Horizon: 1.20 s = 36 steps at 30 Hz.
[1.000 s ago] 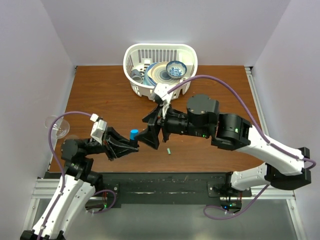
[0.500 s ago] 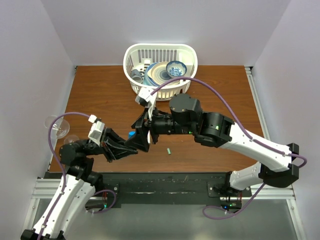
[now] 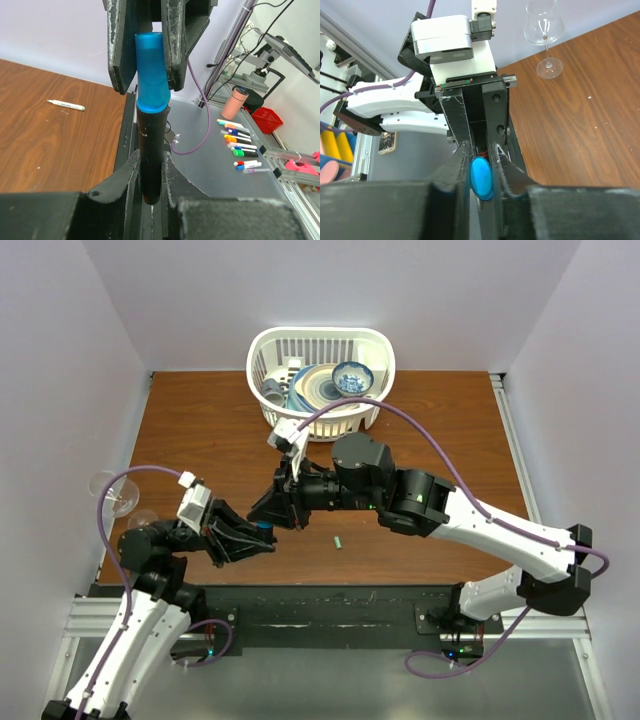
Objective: Insert the pens into the pen caps
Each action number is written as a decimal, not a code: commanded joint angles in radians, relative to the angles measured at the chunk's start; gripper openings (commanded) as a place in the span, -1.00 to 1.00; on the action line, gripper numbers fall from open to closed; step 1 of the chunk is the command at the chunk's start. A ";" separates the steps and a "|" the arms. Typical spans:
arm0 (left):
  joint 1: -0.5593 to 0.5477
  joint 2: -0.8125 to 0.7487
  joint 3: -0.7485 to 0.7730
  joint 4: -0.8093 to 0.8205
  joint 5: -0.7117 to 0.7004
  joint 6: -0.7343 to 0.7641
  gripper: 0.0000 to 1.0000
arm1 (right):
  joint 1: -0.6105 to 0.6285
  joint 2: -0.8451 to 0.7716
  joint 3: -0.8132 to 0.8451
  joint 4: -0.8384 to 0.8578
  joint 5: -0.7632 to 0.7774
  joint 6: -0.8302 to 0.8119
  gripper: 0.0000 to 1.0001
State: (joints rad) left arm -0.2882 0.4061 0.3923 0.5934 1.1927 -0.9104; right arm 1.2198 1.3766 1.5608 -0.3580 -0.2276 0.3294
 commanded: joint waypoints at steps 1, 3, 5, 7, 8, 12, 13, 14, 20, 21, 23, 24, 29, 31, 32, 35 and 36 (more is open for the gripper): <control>0.004 0.014 -0.001 0.029 -0.051 0.005 -1.00 | 0.009 -0.042 -0.089 0.037 -0.041 0.068 -1.00; 0.004 0.029 -0.004 0.045 -0.077 0.008 -1.00 | 0.009 -0.071 -0.166 0.066 -0.039 0.104 -1.00; 0.004 0.051 0.002 0.028 -0.120 0.021 -1.00 | 0.009 -0.077 -0.208 0.082 -0.050 0.120 -1.00; 0.004 0.098 0.019 0.008 -0.148 0.019 -1.00 | 0.010 -0.079 -0.240 0.067 -0.052 0.117 -1.00; 0.004 0.118 0.028 0.006 -0.153 0.019 -1.00 | 0.010 -0.083 -0.254 0.059 -0.049 0.109 -1.00; 0.004 0.227 0.063 0.014 -0.151 -0.001 -1.00 | 0.010 -0.077 -0.271 -0.033 0.007 0.059 -1.00; 0.003 0.238 0.072 -0.013 -0.153 0.007 -1.00 | 0.010 -0.071 -0.265 -0.053 0.004 0.048 -1.00; 0.004 0.250 0.097 -0.039 -0.159 0.046 -1.00 | 0.010 -0.065 -0.266 -0.067 -0.006 0.036 -1.00; 0.004 0.287 0.171 -0.274 -0.209 0.252 -1.00 | 0.007 -0.030 -0.358 -0.033 -0.147 0.089 -1.00; 0.004 0.290 0.171 -0.285 -0.212 0.266 -1.00 | 0.009 -0.021 -0.364 -0.018 -0.159 0.117 -1.00; 0.004 0.290 0.152 -0.288 -0.240 0.288 -1.00 | 0.009 -0.004 -0.401 0.026 -0.211 0.176 -1.00; 0.004 0.290 0.139 -0.274 -0.243 0.278 -1.00 | 0.009 0.001 -0.421 0.098 -0.225 0.201 -1.00; 0.004 0.277 0.082 -0.159 -0.237 0.240 -1.00 | 0.012 0.004 -0.496 0.143 -0.288 0.235 -1.00; 0.004 0.283 0.091 -0.170 -0.232 0.252 -1.00 | 0.012 0.006 -0.505 0.136 -0.302 0.235 -1.00; 0.004 0.293 0.118 -0.196 -0.228 0.296 -1.00 | 0.014 0.006 -0.508 0.116 -0.312 0.228 -1.00; 0.004 0.318 0.167 -0.279 -0.226 0.367 -1.00 | 0.012 -0.016 -0.538 0.074 -0.332 0.217 -1.00; 0.006 0.324 0.181 -0.340 -0.231 0.393 -1.00 | 0.012 -0.037 -0.560 0.059 -0.345 0.214 -1.00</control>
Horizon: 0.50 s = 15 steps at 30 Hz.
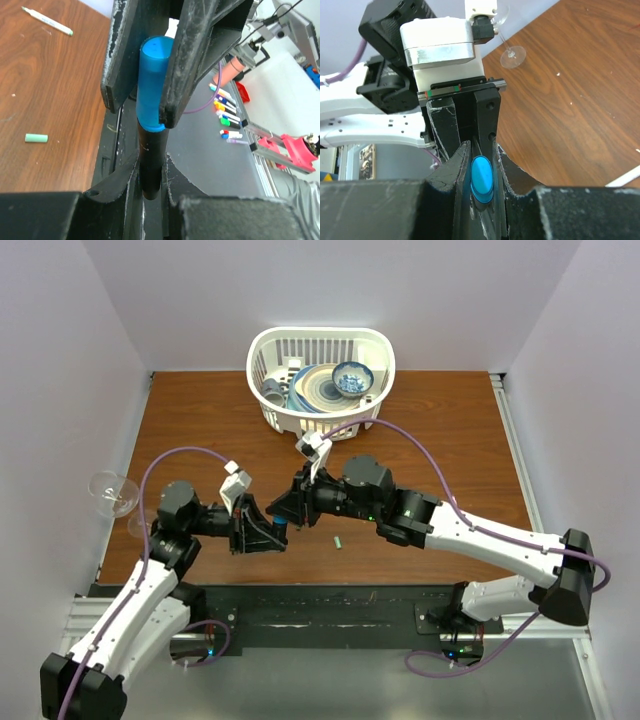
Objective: Insert the pens into the pen caps
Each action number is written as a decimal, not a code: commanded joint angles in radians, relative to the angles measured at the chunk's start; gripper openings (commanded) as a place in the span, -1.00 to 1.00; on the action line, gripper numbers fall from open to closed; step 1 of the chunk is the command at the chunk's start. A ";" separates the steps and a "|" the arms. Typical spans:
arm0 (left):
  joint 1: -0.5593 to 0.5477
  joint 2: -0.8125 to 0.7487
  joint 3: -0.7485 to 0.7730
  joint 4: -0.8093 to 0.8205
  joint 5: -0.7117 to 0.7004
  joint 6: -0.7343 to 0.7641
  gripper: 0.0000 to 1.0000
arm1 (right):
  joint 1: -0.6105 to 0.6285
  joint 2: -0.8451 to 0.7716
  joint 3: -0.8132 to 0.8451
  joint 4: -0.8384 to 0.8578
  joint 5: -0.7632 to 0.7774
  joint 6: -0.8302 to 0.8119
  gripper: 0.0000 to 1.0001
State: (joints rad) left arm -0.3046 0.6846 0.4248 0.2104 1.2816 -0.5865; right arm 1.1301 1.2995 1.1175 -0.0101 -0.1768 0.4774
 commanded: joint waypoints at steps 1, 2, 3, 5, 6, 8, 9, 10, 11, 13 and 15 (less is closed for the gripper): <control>0.022 0.053 0.160 0.029 -0.320 0.100 -1.00 | 0.102 0.032 -0.130 -0.295 -0.404 0.067 -1.00; 0.021 0.064 0.169 0.027 -0.318 0.105 -1.00 | 0.102 0.029 -0.136 -0.301 -0.417 0.060 -1.00; 0.021 0.069 0.173 0.023 -0.318 0.112 -1.00 | 0.102 0.030 -0.139 -0.336 -0.434 0.055 -1.00; 0.021 0.082 0.204 -0.003 -0.333 0.141 -1.00 | 0.102 0.034 -0.131 -0.385 -0.431 0.037 -1.00; 0.021 0.085 0.213 -0.035 -0.335 0.157 -1.00 | 0.102 0.026 -0.118 -0.440 -0.437 0.026 -1.00; 0.021 0.095 0.213 -0.040 -0.332 0.160 -1.00 | 0.102 0.011 -0.122 -0.450 -0.449 0.029 -1.00; 0.021 0.098 0.201 0.031 -0.314 0.136 -1.00 | 0.103 0.007 -0.148 -0.385 -0.482 0.041 -1.00; 0.021 0.099 0.172 0.079 -0.288 0.067 -1.00 | 0.103 0.007 -0.165 -0.340 -0.534 0.067 -1.00; 0.021 0.098 0.152 0.140 -0.289 0.029 -1.00 | 0.109 0.014 -0.182 -0.255 -0.553 0.114 -1.00; 0.021 0.115 0.175 0.141 -0.297 0.083 -1.00 | 0.129 0.038 -0.200 -0.234 -0.587 0.133 -1.00; 0.021 0.133 0.224 -0.002 -0.283 0.161 -1.00 | 0.134 0.043 -0.205 -0.280 -0.601 0.095 -1.00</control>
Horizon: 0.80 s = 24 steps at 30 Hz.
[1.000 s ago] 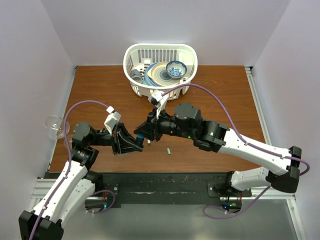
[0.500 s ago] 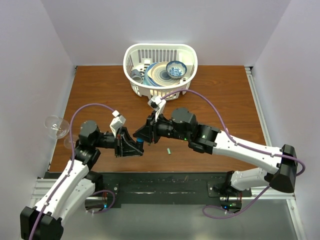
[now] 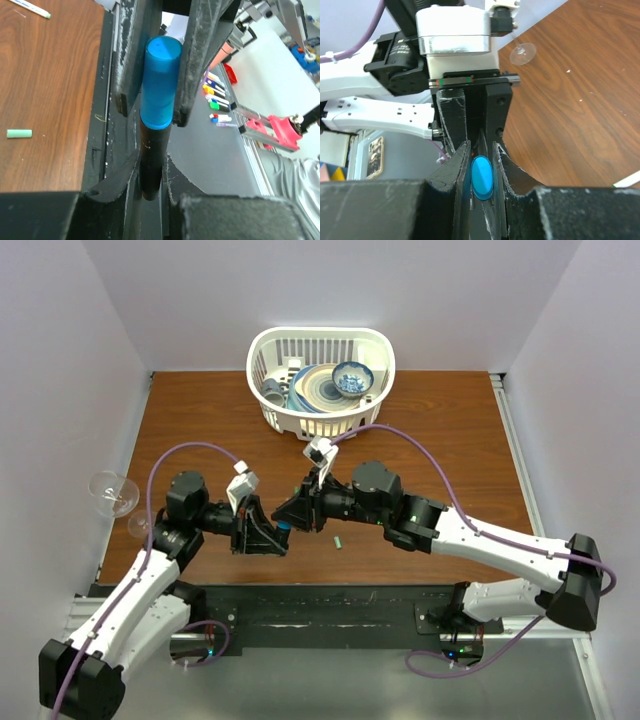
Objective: Insert the pens into the pen caps
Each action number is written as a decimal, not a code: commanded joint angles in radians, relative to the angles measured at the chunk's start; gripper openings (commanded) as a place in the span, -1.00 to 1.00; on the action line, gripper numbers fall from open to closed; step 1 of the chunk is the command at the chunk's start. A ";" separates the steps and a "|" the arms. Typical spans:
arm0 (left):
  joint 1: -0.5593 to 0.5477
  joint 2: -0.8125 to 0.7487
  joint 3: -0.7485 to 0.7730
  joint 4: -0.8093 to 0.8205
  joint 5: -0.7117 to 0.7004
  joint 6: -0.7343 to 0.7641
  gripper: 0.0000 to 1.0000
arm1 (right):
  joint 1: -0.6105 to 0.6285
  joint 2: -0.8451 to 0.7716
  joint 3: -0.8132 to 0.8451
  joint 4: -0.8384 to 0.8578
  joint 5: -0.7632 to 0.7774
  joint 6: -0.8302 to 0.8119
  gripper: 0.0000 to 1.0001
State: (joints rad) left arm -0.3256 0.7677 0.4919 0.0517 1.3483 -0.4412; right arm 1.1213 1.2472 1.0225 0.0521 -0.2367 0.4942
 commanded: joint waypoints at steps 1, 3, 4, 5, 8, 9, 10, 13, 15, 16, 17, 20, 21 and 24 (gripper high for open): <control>0.042 0.053 0.174 0.151 -0.353 0.018 -1.00 | 0.143 0.087 -0.128 -0.313 -0.546 0.105 -1.00; 0.042 0.050 0.169 0.192 -0.351 -0.003 -1.00 | 0.152 0.086 -0.153 -0.238 -0.585 0.179 -1.00; 0.042 0.053 0.169 0.189 -0.351 -0.013 -1.00 | 0.175 0.092 -0.148 -0.238 -0.569 0.185 -1.00; 0.042 0.054 0.172 0.194 -0.353 -0.017 -1.00 | 0.184 0.119 -0.135 -0.280 -0.556 0.170 -1.00; 0.042 0.064 0.200 0.150 -0.388 -0.004 -1.00 | 0.215 0.126 -0.134 -0.252 -0.517 0.210 -1.00; 0.042 0.062 0.206 0.154 -0.405 0.007 -1.00 | 0.222 0.124 -0.134 -0.253 -0.494 0.219 -1.00; 0.042 0.070 0.200 0.180 -0.393 -0.017 -1.00 | 0.241 0.127 -0.133 -0.258 -0.477 0.224 -1.00; 0.042 0.087 0.180 0.213 -0.387 -0.057 -1.00 | 0.256 0.135 -0.127 -0.238 -0.408 0.244 -1.00; 0.042 0.090 0.168 0.200 -0.388 -0.050 -1.00 | 0.253 0.109 -0.099 -0.253 -0.293 0.245 -1.00; 0.042 0.076 0.157 0.179 -0.417 -0.036 -1.00 | 0.246 0.097 -0.081 -0.265 -0.230 0.236 -1.00; 0.042 0.067 0.146 0.163 -0.420 -0.036 -1.00 | 0.241 0.081 -0.029 -0.318 -0.176 0.225 -1.00; 0.042 0.021 0.111 0.108 -0.478 -0.033 -1.00 | 0.212 0.012 0.040 -0.363 0.112 0.221 -1.00; 0.042 0.013 0.108 0.082 -0.491 -0.022 -1.00 | 0.201 -0.005 0.050 -0.367 0.182 0.227 -0.92; 0.042 0.016 0.106 -0.027 -0.560 0.016 -1.00 | 0.184 -0.090 0.050 -0.357 0.437 0.256 -0.33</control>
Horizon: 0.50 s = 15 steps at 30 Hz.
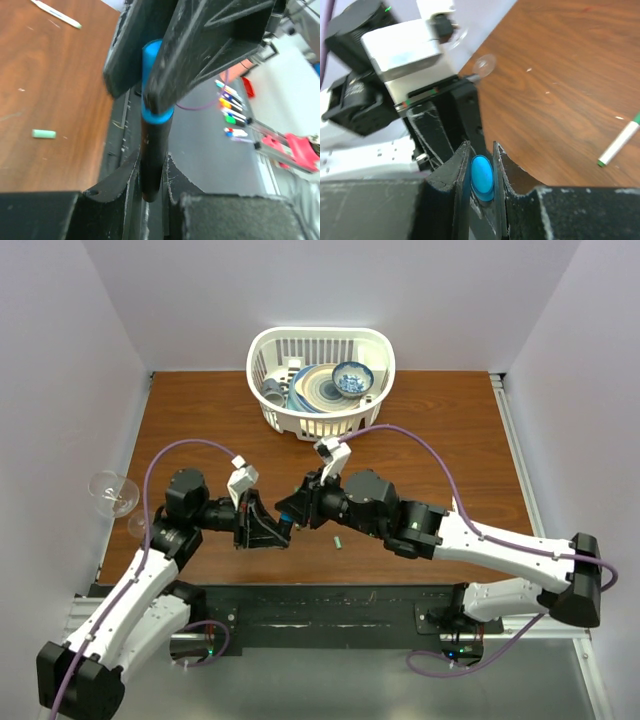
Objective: Insert the pens into the pen caps
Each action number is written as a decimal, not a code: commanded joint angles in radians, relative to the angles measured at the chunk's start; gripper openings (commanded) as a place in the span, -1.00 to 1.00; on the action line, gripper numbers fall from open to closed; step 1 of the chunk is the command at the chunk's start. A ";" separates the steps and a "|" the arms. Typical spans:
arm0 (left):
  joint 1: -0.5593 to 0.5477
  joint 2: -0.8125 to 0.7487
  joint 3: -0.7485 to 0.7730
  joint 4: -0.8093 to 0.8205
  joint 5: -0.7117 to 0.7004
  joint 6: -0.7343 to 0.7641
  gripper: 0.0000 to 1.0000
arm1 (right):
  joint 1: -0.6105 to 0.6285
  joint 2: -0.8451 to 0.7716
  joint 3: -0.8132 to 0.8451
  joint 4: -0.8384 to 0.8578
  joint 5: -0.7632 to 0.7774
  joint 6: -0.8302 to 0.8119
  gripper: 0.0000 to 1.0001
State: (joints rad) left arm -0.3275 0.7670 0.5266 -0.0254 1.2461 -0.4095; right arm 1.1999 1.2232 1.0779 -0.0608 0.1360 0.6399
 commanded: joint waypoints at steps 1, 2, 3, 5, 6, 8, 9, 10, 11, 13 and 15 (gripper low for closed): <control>0.044 0.018 0.072 0.029 -0.482 -0.008 -1.00 | 0.104 -0.102 -0.007 -0.238 0.141 0.110 -0.22; 0.044 0.017 0.069 -0.031 -0.502 -0.002 -1.00 | 0.104 -0.122 -0.009 -0.240 0.172 0.109 -0.15; 0.044 0.009 0.044 -0.030 -0.542 -0.012 -1.00 | 0.104 -0.142 -0.013 -0.241 0.203 0.107 0.00; 0.044 0.005 0.027 -0.021 -0.603 -0.037 -1.00 | 0.104 -0.200 -0.041 -0.228 0.250 0.104 0.17; 0.044 0.026 0.029 -0.022 -0.649 -0.048 -1.00 | 0.104 -0.217 -0.050 -0.229 0.264 0.101 0.21; 0.042 0.073 0.052 -0.079 -0.718 -0.052 -1.00 | 0.104 -0.267 -0.082 -0.257 0.309 0.110 0.29; 0.042 0.142 0.084 -0.108 -0.775 -0.049 -1.00 | 0.105 -0.283 -0.094 -0.272 0.324 0.128 0.31; 0.042 0.181 0.099 -0.163 -0.806 -0.043 -1.00 | 0.104 -0.297 -0.119 -0.302 0.341 0.135 0.38; 0.042 0.251 0.124 -0.185 -0.835 -0.040 -1.00 | 0.105 -0.319 -0.131 -0.318 0.367 0.142 0.41; 0.042 0.316 0.136 -0.217 -0.913 -0.037 -1.00 | 0.104 -0.338 -0.162 -0.362 0.389 0.170 0.44; 0.041 0.389 0.141 -0.228 -0.980 -0.055 -1.00 | 0.105 -0.372 -0.179 -0.378 0.402 0.187 0.44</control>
State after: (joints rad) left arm -0.2882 1.0626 0.6262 -0.1665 0.4763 -0.4381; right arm 1.3033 0.8860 0.9405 -0.3519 0.4370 0.7624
